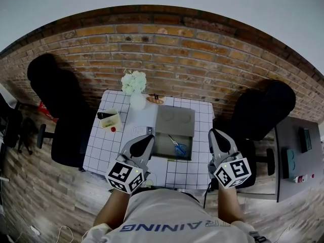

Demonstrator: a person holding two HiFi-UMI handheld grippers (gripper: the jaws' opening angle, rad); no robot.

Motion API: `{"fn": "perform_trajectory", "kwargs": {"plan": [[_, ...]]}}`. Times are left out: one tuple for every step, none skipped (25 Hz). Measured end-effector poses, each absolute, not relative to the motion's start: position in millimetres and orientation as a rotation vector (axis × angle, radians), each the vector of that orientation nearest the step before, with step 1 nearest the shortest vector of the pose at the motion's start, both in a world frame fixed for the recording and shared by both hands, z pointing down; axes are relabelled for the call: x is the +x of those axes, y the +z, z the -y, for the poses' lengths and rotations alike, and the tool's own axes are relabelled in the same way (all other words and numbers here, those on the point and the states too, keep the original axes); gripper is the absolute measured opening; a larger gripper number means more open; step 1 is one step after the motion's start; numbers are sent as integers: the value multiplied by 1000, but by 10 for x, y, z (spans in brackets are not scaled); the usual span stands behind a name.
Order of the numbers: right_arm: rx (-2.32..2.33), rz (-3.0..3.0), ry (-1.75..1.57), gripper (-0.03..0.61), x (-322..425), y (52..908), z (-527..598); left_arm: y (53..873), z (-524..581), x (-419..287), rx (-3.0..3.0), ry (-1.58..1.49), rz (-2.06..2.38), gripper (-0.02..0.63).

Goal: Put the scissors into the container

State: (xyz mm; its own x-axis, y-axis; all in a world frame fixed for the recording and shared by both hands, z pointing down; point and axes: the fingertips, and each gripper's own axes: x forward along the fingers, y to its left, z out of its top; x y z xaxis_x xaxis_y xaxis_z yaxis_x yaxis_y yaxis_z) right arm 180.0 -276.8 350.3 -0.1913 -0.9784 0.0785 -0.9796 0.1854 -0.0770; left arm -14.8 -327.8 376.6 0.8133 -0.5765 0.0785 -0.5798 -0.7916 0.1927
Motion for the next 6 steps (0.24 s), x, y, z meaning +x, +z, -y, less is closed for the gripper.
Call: {"fn": "perform_trajectory", "kwargs": {"plan": [[1983,2412,174,14,1783,3512,2771,3770,3276,-166,2789,24,907,0],[1977,2414,177,14,1769,3526,2773,3774,3275,-183,2787,24,913,0],[1974,2416,180,14,1759,3545,2774,3777,3273,-198,2786,25,919,0],[1973,2419,184,14,1752,3567,2775,3779,3271,-211,2785,25,923,0],[1974,2422,188,14,1747,3591,2775,3780,3269,-223,2784,26,926,0],[1975,2424,192,14,1743,3615,2776,3782,3266,-235,2783,26,929,0]]}}
